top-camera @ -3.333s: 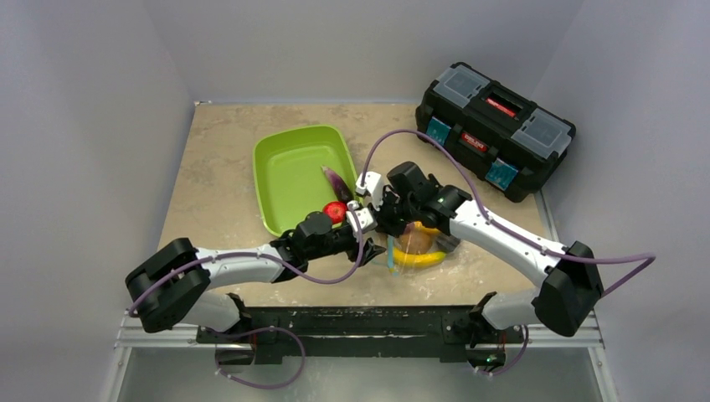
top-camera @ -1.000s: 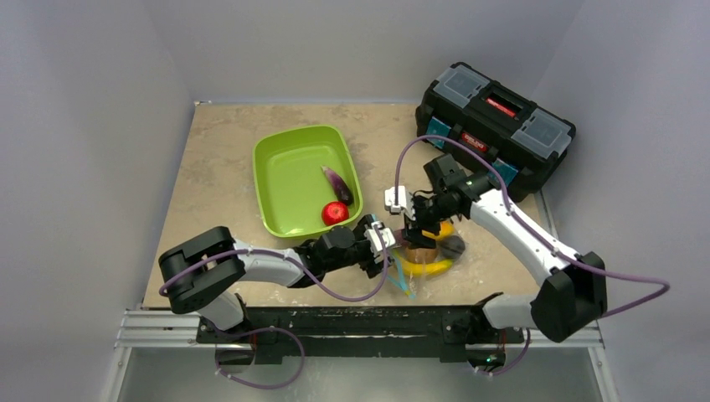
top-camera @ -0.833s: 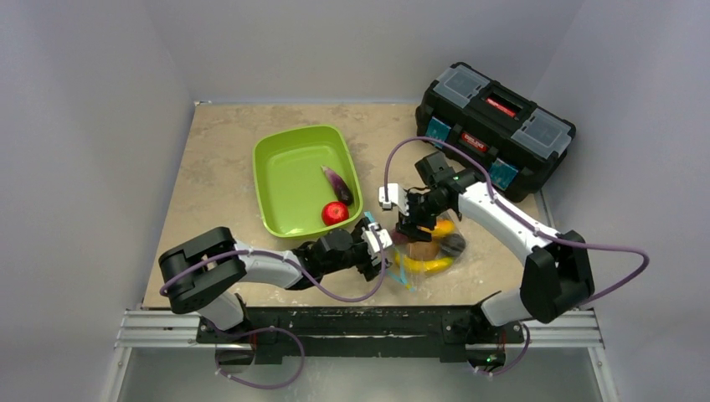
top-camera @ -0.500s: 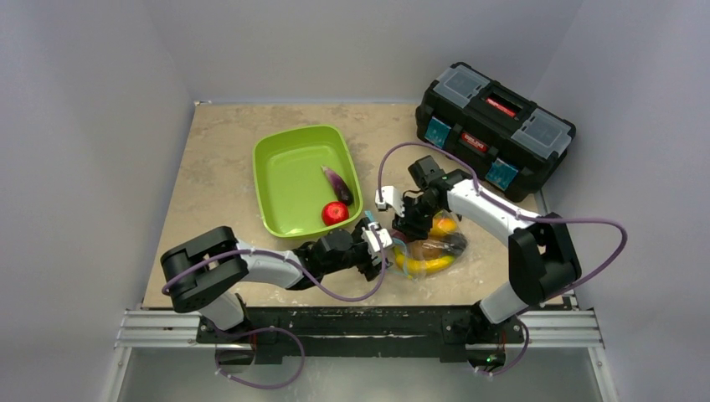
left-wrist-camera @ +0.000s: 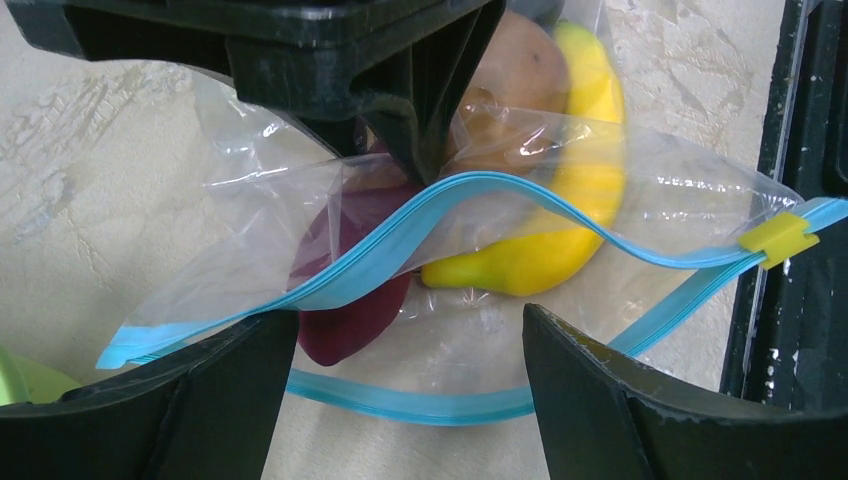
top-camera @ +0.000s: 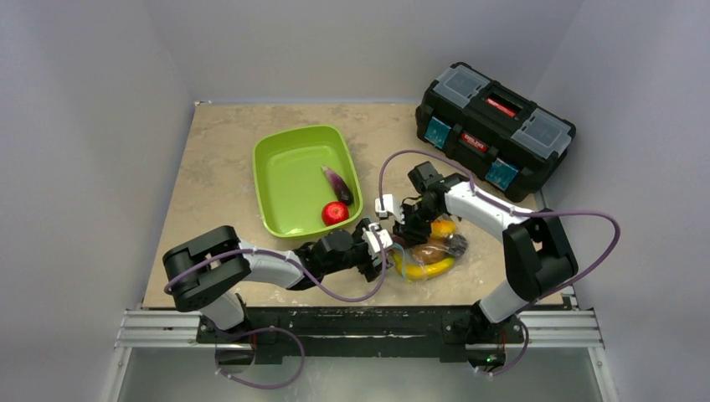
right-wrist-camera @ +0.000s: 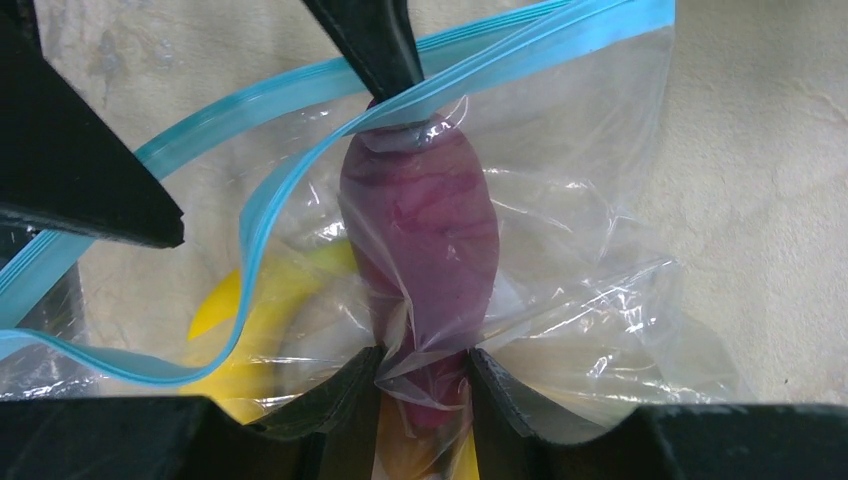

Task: Open the zip-top bag and remove the fake food
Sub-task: Adjust the zipper food storage bag at the center of the board, then pick up the fake vegetable from the zipper food storage bag.

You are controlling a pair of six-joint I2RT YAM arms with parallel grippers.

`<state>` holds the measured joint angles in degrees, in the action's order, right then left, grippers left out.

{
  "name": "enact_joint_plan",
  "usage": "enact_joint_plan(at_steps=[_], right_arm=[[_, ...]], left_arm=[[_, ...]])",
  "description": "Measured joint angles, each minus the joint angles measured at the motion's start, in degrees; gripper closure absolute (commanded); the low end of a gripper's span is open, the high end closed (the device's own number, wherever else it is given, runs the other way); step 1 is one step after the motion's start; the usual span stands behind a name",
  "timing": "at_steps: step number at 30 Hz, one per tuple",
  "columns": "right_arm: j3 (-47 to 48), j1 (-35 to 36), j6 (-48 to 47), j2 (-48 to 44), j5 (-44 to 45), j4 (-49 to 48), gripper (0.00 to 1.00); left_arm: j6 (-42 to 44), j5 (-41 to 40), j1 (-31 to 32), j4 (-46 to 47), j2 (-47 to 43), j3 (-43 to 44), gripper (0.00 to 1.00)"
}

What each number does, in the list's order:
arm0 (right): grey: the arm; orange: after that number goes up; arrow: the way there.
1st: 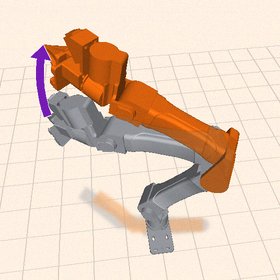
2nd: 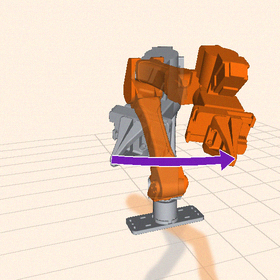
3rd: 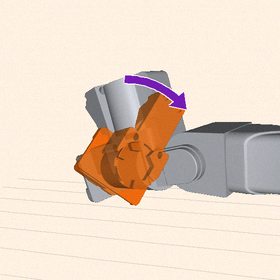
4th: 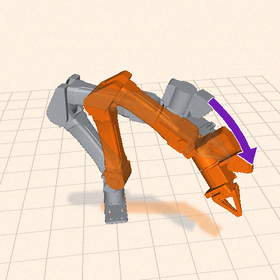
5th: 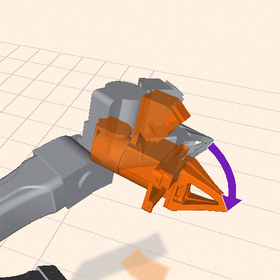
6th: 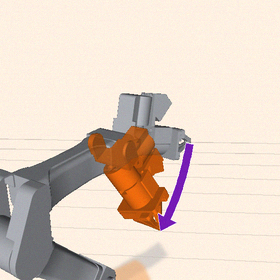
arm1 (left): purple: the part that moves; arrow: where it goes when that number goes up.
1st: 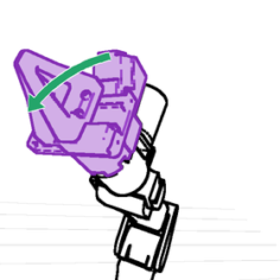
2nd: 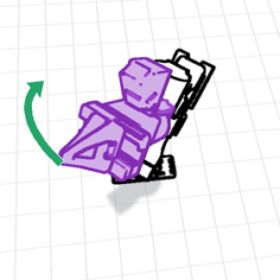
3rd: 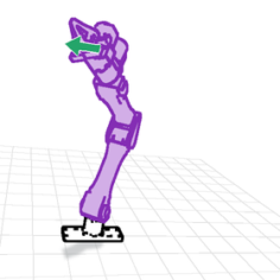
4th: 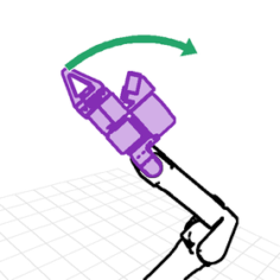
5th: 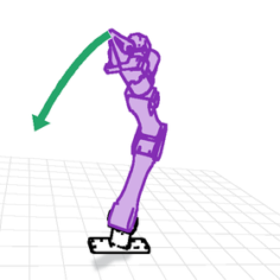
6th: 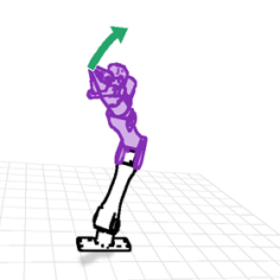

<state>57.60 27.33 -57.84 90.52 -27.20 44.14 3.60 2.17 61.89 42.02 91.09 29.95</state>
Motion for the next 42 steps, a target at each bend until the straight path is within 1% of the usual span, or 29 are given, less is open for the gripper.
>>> enact_joint_plan(at_steps=[4, 11, 21, 24, 33, 38, 42], right_arm=[[-0.2, 0.0, -4.9, 0.0, -2.6, 0.9, 0.67], [-0.2, 0.0, -10.5, 0.0, -4.8, 1.9, 0.74], [-1.2, 1.6, -14.4, 0.0, -6.9, 2.1, 0.74], [-1.5, 2.6, -14.7, 0.0, -7.0, 1.9, 0.74], [-1.6, 2.5, -14.5, 0.0, -7.5, 1.9, 0.77], [-1.6, 2.2, -13.2, 0.0, -8.6, 1.6, 0.77], [-1.6, 2.0, -11.1, 0.0, -9.6, 1.0, 0.76]], left_arm=[[0.0, 0.4, 0.0, 0.7, 0.0, -1.2, 0.18], [0.0, 0.3, -0.6, 1.3, 0.0, -3.5, 0.18], [0.0, 1.1, -2.8, 0.8, 0.0, -4.3, 0.18], [0.0, 2.2, -2.9, 0.6, 0.1, -4.1, 0.19], [-1.9, 5.1, -3.0, 0.8, 1.5, -3.4, 0.22], [-4.5, 4.6, -3.0, 0.7, 1.6, -3.0, 0.25], [-6.3, 2.9, -2.8, 1.2, 1.6, -3.0, 0.29]])
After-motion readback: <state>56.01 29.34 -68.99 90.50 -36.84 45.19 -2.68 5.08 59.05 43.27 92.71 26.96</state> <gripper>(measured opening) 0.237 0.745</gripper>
